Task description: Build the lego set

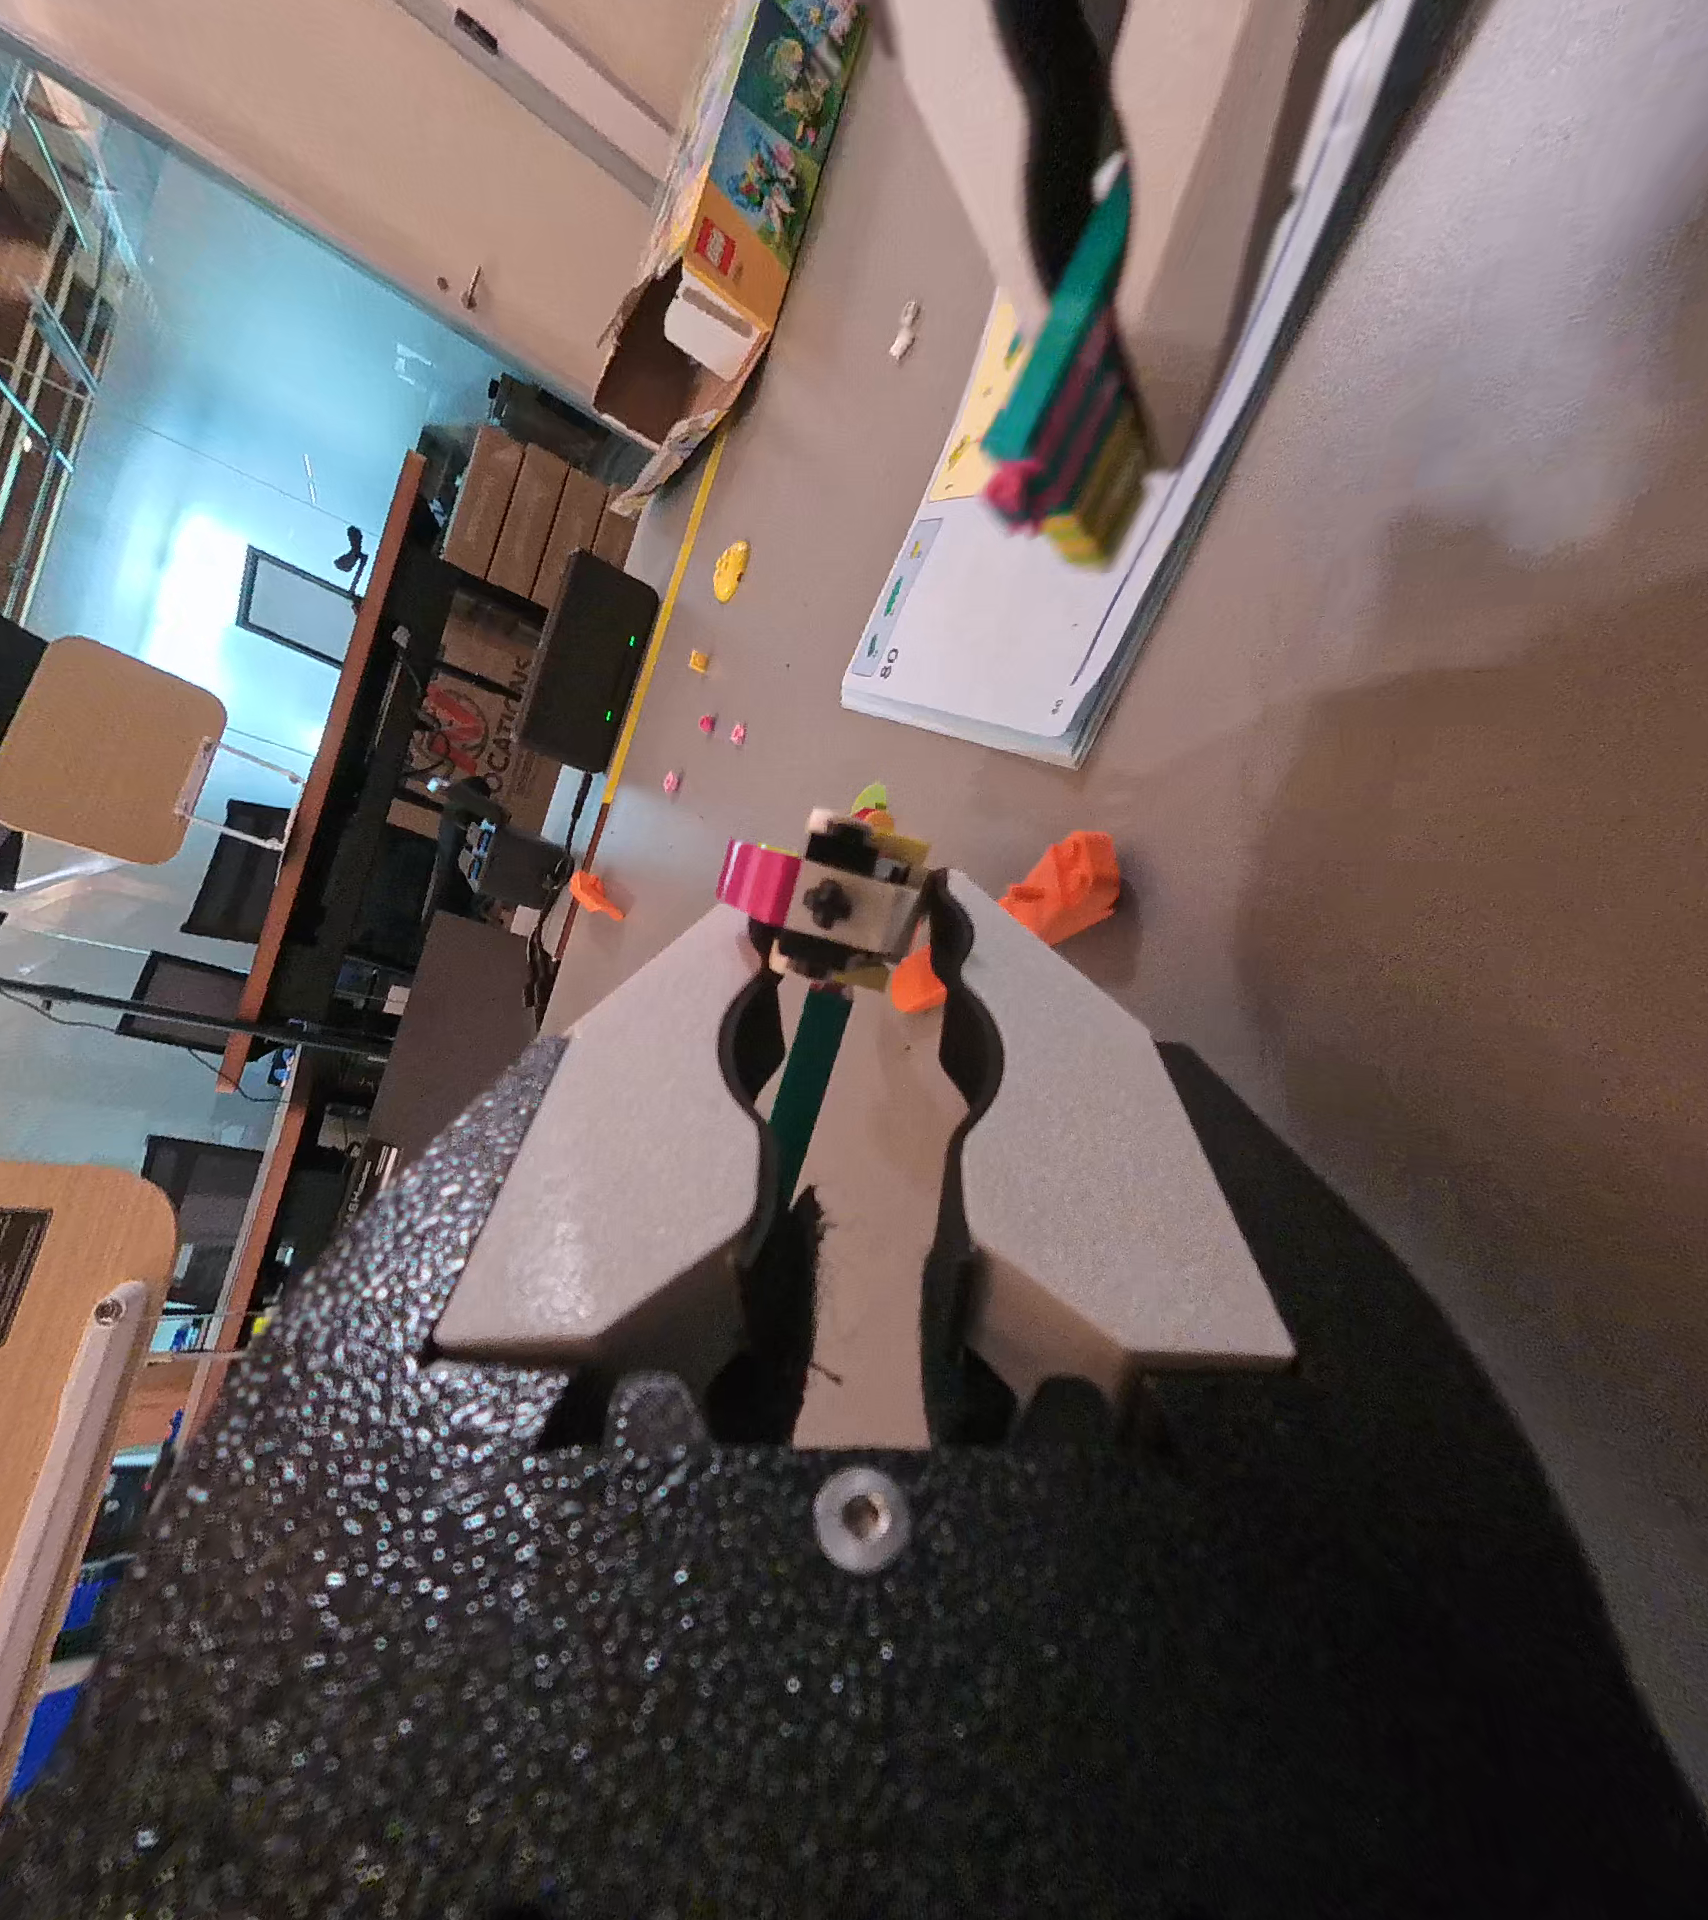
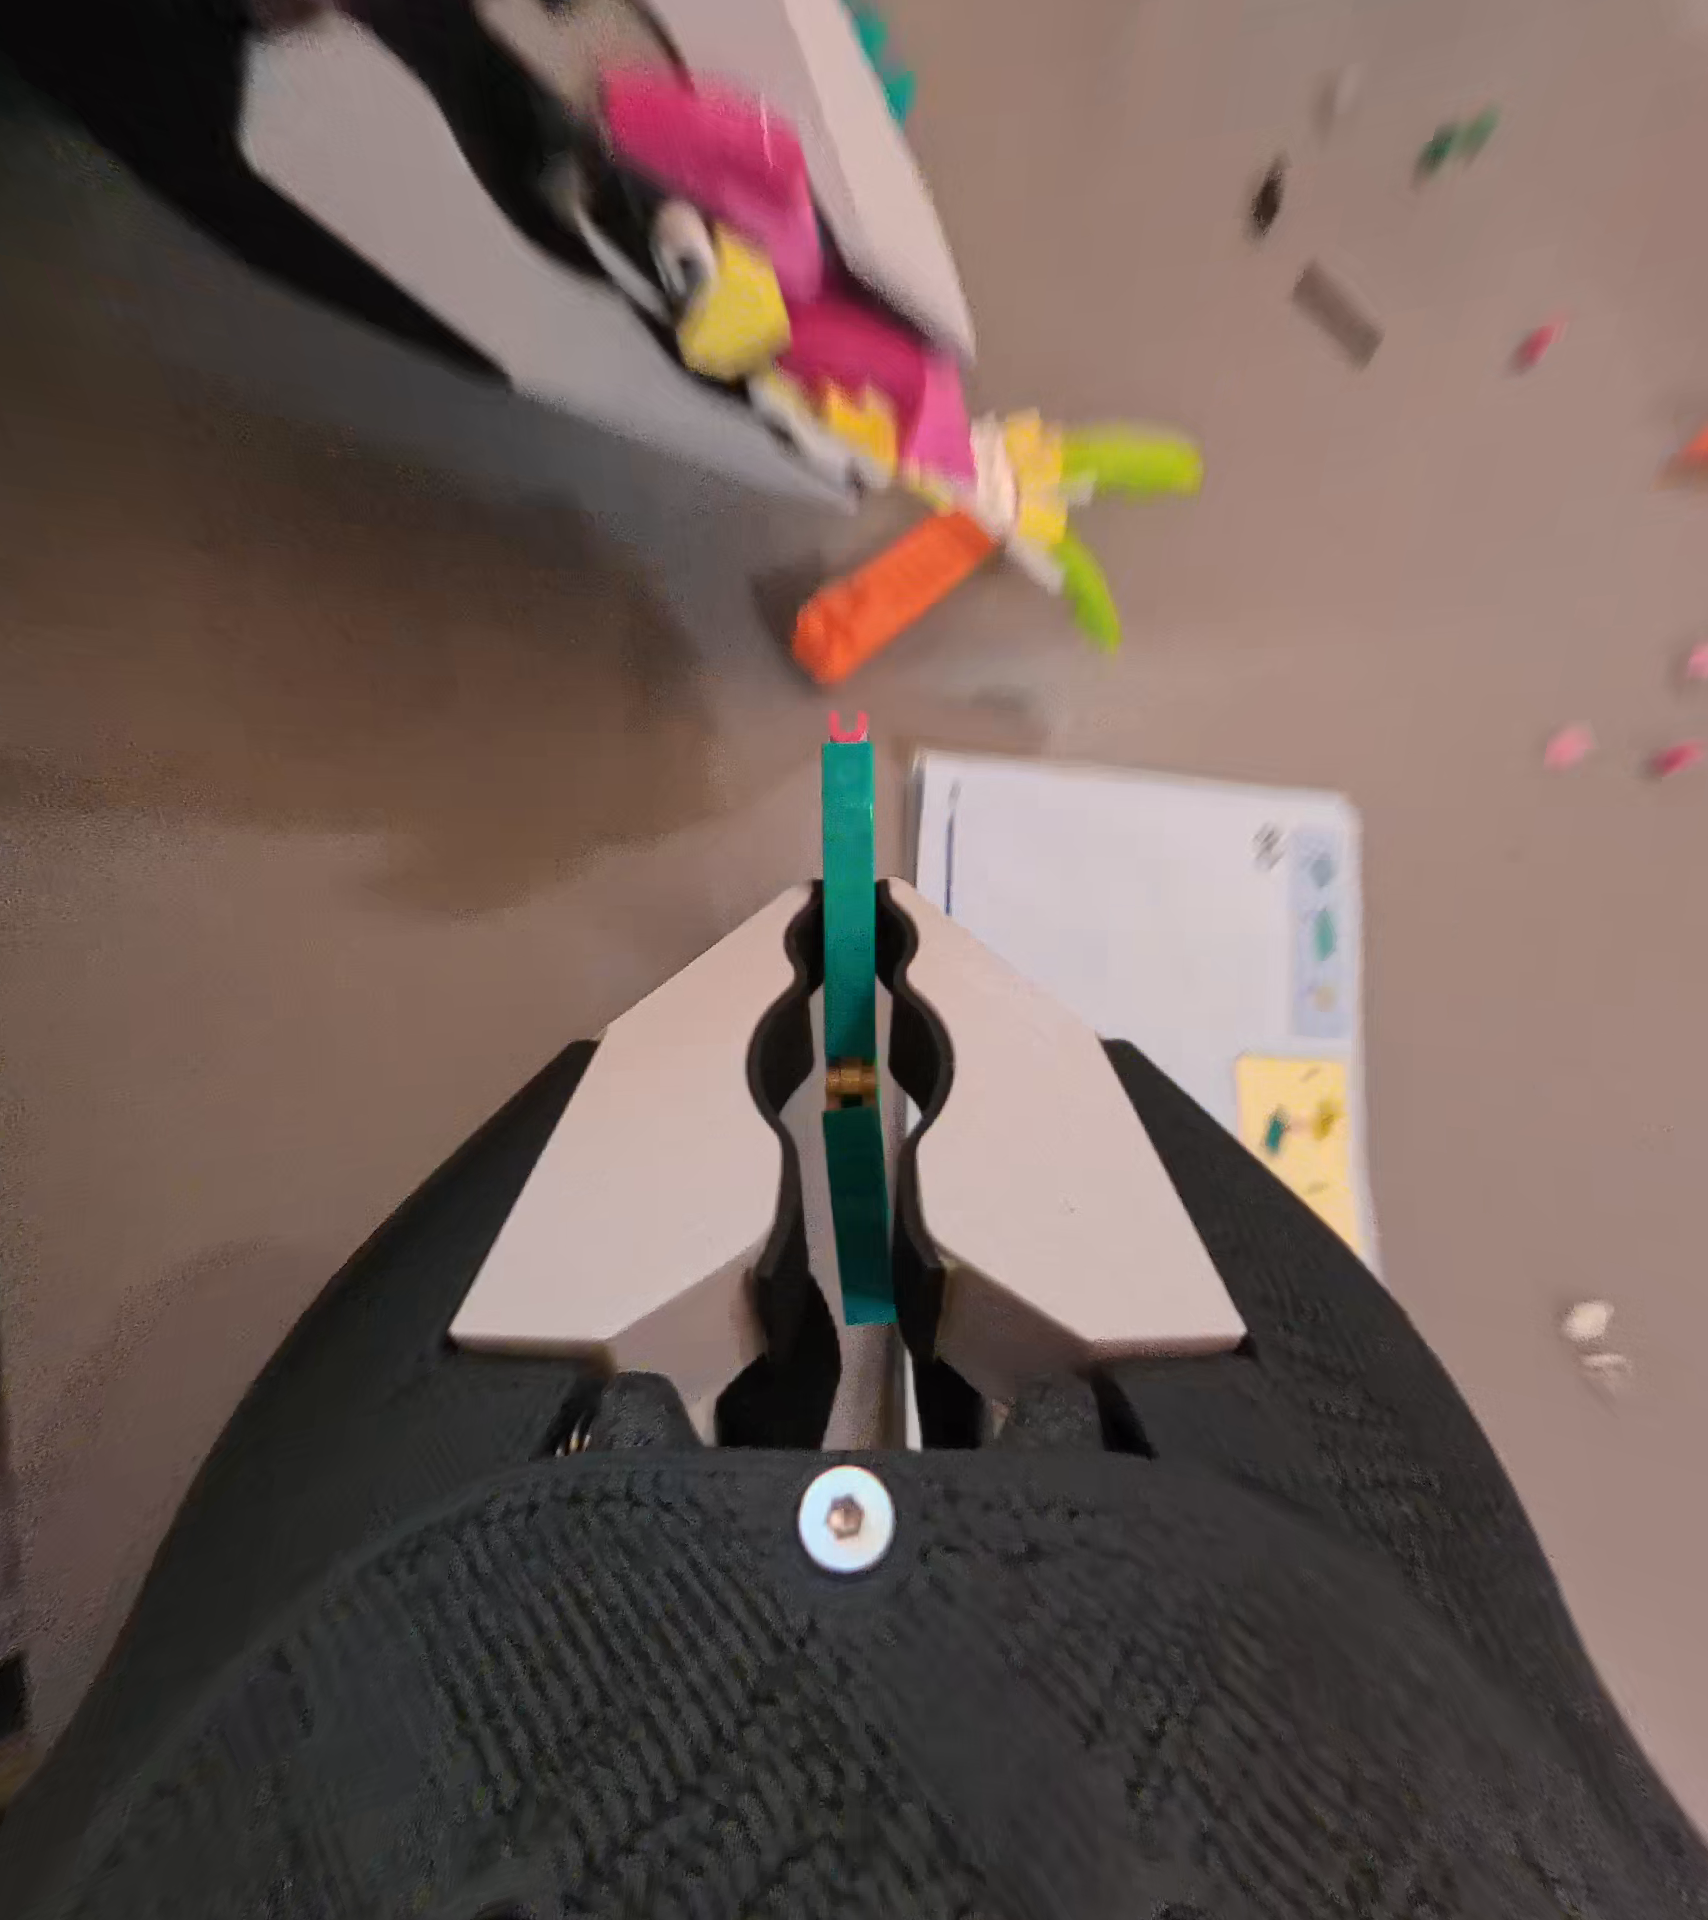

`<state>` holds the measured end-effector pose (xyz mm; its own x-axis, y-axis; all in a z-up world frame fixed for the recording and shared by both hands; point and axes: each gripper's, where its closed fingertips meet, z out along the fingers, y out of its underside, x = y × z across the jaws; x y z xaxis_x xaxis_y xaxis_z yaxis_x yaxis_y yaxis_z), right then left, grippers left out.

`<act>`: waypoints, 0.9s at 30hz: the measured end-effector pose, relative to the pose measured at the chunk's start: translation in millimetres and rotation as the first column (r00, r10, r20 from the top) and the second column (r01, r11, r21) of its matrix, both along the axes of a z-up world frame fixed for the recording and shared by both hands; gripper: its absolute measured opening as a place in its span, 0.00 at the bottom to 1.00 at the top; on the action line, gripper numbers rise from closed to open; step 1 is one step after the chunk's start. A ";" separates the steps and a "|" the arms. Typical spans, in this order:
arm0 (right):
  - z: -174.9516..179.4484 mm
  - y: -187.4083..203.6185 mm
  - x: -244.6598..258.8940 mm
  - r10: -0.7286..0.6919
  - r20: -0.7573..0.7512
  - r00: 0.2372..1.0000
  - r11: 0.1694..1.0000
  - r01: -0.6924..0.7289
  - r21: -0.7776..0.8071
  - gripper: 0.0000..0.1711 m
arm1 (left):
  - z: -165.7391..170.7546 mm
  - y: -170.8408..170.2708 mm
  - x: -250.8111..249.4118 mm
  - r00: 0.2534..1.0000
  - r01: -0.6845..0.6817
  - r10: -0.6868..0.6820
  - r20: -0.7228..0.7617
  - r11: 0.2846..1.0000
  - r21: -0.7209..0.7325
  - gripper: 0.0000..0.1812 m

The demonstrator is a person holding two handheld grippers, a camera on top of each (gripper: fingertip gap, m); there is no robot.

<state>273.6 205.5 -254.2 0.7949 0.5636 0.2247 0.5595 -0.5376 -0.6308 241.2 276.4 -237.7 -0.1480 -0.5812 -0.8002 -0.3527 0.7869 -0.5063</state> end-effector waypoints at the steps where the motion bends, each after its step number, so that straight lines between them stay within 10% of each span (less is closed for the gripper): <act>1: 9.5 8.0 -7.7 -0.002 0.066 0.998 0.998 -0.002 0.059 0.04 | 0.0 0.4 0.2 1.000 -0.008 0.008 0.000 1.000 -0.007 0.13; 8: 35.5 39.3 -19.4 -0.105 0.679 0.727 0.957 -0.113 0.269 0.04 | 4.4 0.9 1.3 1.000 -0.020 0.021 0.014 1.000 -0.013 0.13; 27: 38.7 44.9 -6.3 -0.138 0.822 0.553 0.932 -0.208 0.296 0.04 | 26.5 0.6 0.8 0.998 0.009 0.000 0.059 0.990 -0.144 0.13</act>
